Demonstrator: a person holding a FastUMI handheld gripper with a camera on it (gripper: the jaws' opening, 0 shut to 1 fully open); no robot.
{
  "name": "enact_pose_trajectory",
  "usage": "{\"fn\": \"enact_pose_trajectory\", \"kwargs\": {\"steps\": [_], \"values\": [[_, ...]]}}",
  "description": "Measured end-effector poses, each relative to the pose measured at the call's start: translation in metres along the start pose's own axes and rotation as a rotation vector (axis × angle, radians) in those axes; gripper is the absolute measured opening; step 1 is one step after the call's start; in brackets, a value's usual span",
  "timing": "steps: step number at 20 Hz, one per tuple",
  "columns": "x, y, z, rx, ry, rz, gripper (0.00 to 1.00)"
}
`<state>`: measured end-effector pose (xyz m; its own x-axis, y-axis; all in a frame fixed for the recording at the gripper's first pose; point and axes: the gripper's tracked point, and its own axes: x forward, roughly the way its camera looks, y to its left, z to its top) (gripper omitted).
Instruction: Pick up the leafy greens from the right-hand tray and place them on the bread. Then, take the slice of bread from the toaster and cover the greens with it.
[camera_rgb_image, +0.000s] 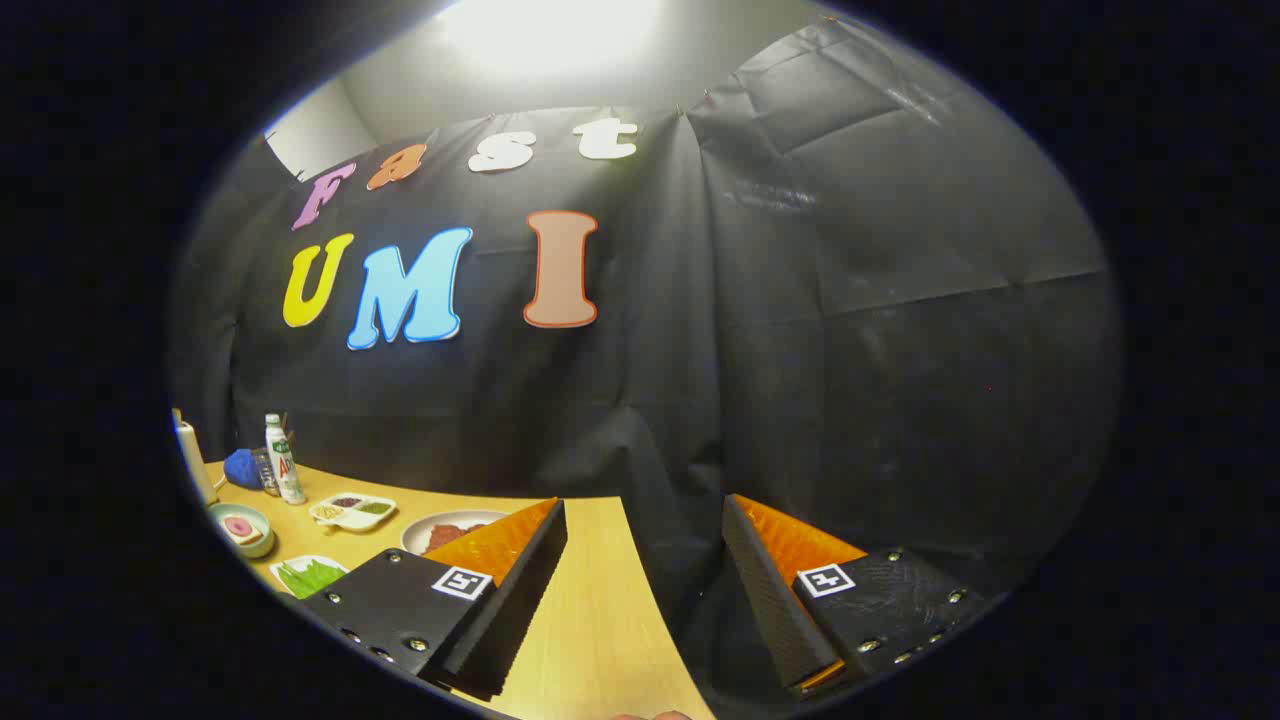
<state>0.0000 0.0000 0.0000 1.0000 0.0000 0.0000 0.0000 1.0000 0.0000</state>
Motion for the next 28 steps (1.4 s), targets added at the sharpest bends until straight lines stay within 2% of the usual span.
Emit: {"fn": "enact_pose_trajectory", "kwargs": {"steps": [4, 9, 11, 16, 28], "values": [[-0.043, 0.061, 0.02, 0.015, 0.026, 0.075, 0.96], [-0.09, 0.111, 0.025, -0.024, 0.027, 0.116, 0.95], [-0.102, 0.129, 0.022, 0.002, 0.045, 0.146, 0.95], [-0.115, 0.158, 0.003, -0.027, 0.066, 0.197, 0.95], [-0.119, 0.215, -0.074, 0.0, 0.241, 0.315, 0.96]]}}
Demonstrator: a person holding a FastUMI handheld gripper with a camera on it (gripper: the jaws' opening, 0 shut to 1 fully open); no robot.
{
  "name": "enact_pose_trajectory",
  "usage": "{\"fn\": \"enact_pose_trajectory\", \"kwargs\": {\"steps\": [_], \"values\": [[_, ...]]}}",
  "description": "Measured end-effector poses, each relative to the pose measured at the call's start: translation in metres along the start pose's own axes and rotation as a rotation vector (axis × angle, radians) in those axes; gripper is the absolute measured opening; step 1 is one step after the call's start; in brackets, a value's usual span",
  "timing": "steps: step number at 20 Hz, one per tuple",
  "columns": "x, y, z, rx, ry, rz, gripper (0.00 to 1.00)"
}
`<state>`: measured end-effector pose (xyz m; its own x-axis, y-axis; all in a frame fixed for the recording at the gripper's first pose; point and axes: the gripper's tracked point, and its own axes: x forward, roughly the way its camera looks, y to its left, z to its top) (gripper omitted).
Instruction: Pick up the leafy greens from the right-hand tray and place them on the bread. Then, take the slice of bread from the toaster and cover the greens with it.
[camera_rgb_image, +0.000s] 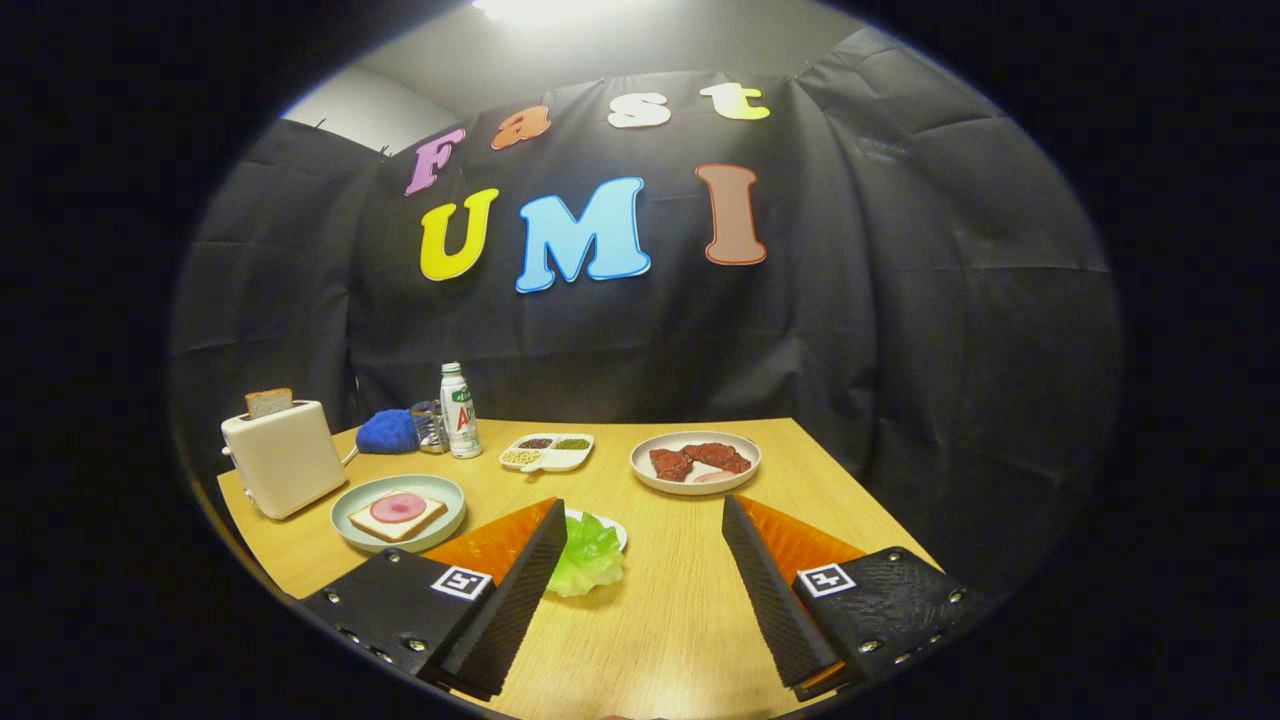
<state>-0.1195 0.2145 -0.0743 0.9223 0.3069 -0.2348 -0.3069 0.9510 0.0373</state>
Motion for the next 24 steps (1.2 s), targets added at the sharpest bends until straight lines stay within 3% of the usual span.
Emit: {"fn": "enact_pose_trajectory", "kwargs": {"steps": [14, 17, 18, 20, 21, 23, 24], "values": [[0.053, 0.034, -0.087, -0.027, 0.294, 0.06, 0.94], [0.059, 0.032, -0.098, -0.07, 0.334, 0.041, 0.75], [0.06, 0.034, -0.1, -0.079, 0.351, 0.047, 0.49], [0.061, 0.035, -0.104, -0.112, 0.371, 0.046, 0.35], [0.063, 0.036, -0.106, -0.136, 0.383, 0.056, 0.35], [0.062, 0.038, -0.105, -0.106, 0.393, 0.06, 0.04], [0.061, 0.042, -0.105, -0.102, 0.393, 0.078, 0.04]]}}
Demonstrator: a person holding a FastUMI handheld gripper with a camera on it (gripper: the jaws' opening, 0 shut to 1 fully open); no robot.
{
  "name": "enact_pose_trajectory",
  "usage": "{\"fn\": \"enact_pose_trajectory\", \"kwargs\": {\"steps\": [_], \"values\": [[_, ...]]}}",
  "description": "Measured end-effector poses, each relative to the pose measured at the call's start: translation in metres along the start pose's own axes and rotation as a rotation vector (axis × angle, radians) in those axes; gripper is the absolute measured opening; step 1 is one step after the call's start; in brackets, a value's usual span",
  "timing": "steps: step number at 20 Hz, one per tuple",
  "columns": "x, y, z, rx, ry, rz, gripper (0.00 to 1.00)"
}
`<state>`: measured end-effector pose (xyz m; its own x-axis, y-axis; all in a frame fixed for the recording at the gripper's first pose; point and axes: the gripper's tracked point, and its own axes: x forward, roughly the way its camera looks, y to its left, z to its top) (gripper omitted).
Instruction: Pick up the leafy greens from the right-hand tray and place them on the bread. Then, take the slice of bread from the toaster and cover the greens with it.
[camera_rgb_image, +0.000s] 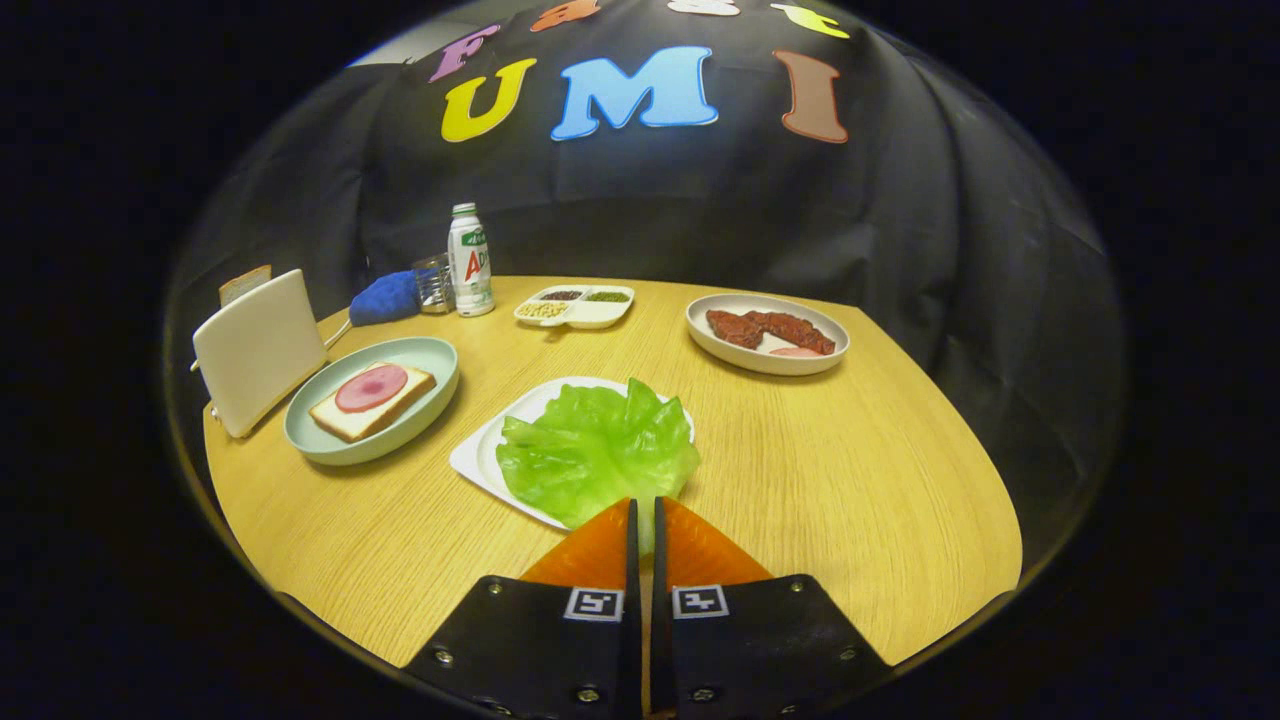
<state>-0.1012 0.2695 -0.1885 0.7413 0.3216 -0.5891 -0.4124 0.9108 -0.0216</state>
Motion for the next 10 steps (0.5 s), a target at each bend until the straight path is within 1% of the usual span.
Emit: {"fn": "enact_pose_trajectory", "kwargs": {"steps": [4, 7, 9, 10], "values": [[-0.013, 0.003, 0.015, -0.035, -0.071, -0.018, 0.04], [-0.021, 0.011, 0.03, -0.016, -0.133, 0.008, 0.04], [-0.022, 0.014, 0.036, -0.01, -0.153, 0.025, 0.0], [-0.022, 0.014, 0.038, 0.004, -0.163, 0.027, 0.0]]}}
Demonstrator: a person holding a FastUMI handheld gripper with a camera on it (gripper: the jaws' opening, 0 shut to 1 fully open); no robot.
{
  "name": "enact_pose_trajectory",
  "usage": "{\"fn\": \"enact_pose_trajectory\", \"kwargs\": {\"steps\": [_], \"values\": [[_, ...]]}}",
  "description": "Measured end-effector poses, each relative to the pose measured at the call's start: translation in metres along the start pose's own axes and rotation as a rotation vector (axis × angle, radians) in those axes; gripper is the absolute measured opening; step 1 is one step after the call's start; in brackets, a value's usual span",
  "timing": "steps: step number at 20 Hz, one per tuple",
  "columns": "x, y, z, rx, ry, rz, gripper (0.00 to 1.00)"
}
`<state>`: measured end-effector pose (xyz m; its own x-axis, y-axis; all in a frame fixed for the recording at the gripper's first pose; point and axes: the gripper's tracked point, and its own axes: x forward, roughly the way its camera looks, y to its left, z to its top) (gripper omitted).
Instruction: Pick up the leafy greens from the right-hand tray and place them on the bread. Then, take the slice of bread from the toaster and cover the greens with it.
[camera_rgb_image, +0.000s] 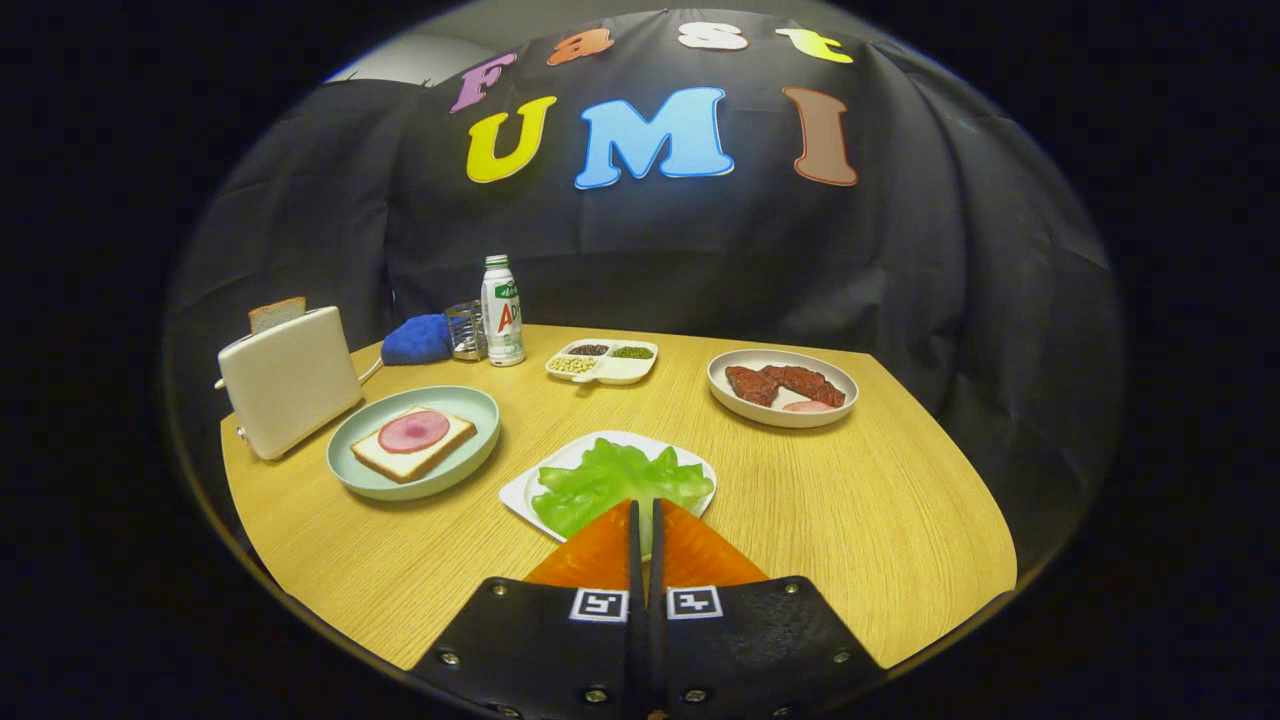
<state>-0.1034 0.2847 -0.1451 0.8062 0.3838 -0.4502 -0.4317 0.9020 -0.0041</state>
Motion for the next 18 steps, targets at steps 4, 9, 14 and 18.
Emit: {"fn": "enact_pose_trajectory", "kwargs": {"steps": [4, 9, 14, 18], "values": [[-0.006, 0.003, 0.014, 0.001, -0.039, -0.001, 0.0], [-0.018, 0.016, 0.029, -0.03, -0.071, 0.013, 0.0], [-0.028, 0.03, 0.046, -0.043, -0.108, 0.037, 0.0], [-0.033, 0.041, 0.054, -0.05, -0.124, 0.055, 0.0]]}}
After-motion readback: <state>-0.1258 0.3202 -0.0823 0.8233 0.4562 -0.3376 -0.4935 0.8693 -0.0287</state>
